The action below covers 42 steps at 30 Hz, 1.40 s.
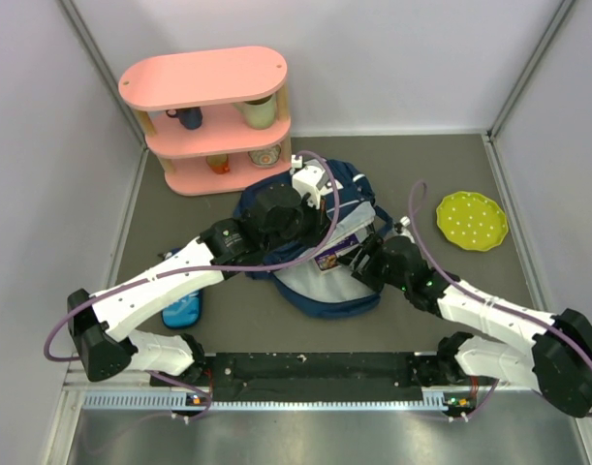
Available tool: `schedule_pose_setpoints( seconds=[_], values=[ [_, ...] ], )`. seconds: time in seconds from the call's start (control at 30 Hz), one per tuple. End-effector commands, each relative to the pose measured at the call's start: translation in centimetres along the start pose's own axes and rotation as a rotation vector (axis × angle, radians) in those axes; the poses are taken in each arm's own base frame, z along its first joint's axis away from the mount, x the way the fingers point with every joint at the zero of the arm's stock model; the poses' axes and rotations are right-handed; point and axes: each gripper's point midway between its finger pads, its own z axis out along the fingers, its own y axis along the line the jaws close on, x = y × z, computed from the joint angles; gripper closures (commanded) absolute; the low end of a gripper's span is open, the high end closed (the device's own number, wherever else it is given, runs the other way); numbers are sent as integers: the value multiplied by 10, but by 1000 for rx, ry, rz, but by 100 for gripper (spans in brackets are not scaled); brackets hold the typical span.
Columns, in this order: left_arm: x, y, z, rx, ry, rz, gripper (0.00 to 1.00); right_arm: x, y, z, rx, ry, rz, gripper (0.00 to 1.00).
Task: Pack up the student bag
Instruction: Place the book in the student bag.
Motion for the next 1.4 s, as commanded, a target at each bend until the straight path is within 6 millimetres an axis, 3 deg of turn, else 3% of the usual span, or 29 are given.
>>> schedule_pose_setpoints(
  seconds=[0.0, 0.07, 0.1, 0.17, 0.23, 0.33, 0.37, 0.57, 0.77, 0.9, 1.0, 1.1, 1.2, 1.23, 1.37],
  values=[
    [-49, -22, -15, 84, -165, -11, 100, -7, -12, 1, 66, -48, -3, 31],
    [-48, -24, -14, 91, -162, -15, 100, -10, -9, 9, 50, -57, -1, 30],
    [-49, -24, -15, 93, -166, -16, 100, -15, 3, 13, 11, -75, 0, 31],
    [-49, -25, -15, 96, -165, -17, 100, -16, -3, 25, 50, -72, -6, 32],
    [-46, -24, -13, 95, -155, -15, 100, -24, 7, 35, 35, -84, -6, 33],
    [-44, -25, -11, 100, -147, -18, 100, -28, 19, 48, -18, -90, 6, 50],
    [-45, -26, -12, 103, -149, -18, 100, -29, 25, 49, -42, -94, 8, 64],
    [-46, -23, -13, 88, -154, -10, 100, -28, 71, 39, -231, -90, 11, 92],
    [-49, -29, -9, 108, -152, -18, 100, -33, 104, 50, -322, -108, 90, 97],
    [-51, -32, -11, 122, -149, -42, 100, -47, 108, 70, -325, -193, 176, 98],
    [-49, -34, -12, 134, -144, -48, 100, -51, 111, 87, -327, -213, 220, 98],
    [-49, -33, -12, 127, -143, -47, 100, -44, 112, 94, -349, -190, 243, 87],
    [-44, -27, -11, 101, -138, -43, 100, -41, 107, 78, -367, -183, 221, 65],
    [-44, -25, -10, 92, -140, -44, 100, -41, 104, 72, -363, -192, 182, 49],
    [-35, -10, -8, 24, -135, -49, 100, -35, 76, 37, -290, -196, 60, 31]
  ],
)
